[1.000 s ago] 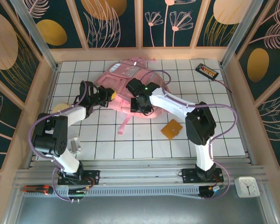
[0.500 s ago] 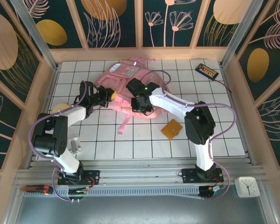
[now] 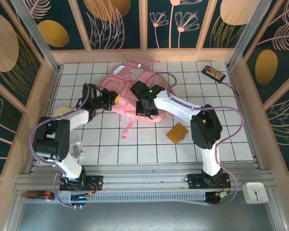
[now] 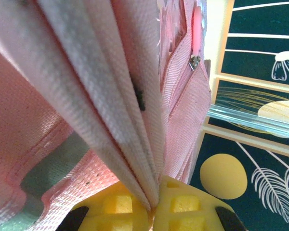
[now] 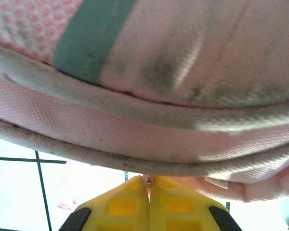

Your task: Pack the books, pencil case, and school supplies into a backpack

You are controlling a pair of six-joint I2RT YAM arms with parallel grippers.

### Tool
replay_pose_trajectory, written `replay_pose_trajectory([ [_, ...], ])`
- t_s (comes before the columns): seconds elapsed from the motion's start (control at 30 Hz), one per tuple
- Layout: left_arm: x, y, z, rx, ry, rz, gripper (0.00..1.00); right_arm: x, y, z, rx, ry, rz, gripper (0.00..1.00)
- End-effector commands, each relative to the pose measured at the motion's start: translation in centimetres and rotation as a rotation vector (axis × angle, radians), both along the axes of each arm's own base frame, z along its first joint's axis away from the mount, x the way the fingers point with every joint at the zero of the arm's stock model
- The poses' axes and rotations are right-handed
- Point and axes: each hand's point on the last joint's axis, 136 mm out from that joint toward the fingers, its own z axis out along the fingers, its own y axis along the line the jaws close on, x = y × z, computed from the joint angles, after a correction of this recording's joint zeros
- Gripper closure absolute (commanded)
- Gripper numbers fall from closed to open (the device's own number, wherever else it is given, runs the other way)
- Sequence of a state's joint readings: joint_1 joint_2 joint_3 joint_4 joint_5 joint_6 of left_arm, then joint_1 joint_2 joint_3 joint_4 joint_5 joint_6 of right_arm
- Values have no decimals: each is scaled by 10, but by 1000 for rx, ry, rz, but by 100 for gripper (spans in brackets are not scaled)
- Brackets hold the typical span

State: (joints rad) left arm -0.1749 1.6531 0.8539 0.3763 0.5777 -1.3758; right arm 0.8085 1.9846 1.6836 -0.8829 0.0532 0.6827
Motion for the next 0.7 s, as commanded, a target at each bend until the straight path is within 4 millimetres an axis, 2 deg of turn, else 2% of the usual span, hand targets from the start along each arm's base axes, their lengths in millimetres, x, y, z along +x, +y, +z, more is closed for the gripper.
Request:
replay_pose_trajectory([
  [0.0, 16, 9, 40, 83, -149, -23, 100, -10, -40, 9, -94, 23, -15, 100],
  [0.1, 19, 23, 38, 132, -151, -13, 100, -15, -74, 9, -132, 37, -39, 100],
  [0.2, 21, 29, 37, 133, -149, -9, 100, -14, -108, 7, -144, 51, -84, 100],
  [0.3, 19, 29, 34, 144, -145, -18, 100, -2, -132, 12, -143, 37, -120, 100],
  [0.43, 17, 29, 34, 156, -150, -31, 100, 27, -146, 17, -116, -18, -113, 100],
  [0.47, 16, 29, 33, 161, -149, -34, 100, 34, -145, 18, -91, -28, -104, 100],
  [0.53, 15, 30, 31, 157, -143, -34, 100, 43, -132, 24, -12, -38, -58, 100],
  [0.6, 16, 28, 35, 134, -149, -33, 100, 43, -103, 40, 94, -69, 30, 100],
  [0.63, 16, 28, 36, 123, -151, -32, 100, 40, -94, 46, 121, -81, 57, 91],
  [0.67, 17, 27, 37, 112, -152, -29, 100, 35, -85, 50, 133, -87, 81, 70],
])
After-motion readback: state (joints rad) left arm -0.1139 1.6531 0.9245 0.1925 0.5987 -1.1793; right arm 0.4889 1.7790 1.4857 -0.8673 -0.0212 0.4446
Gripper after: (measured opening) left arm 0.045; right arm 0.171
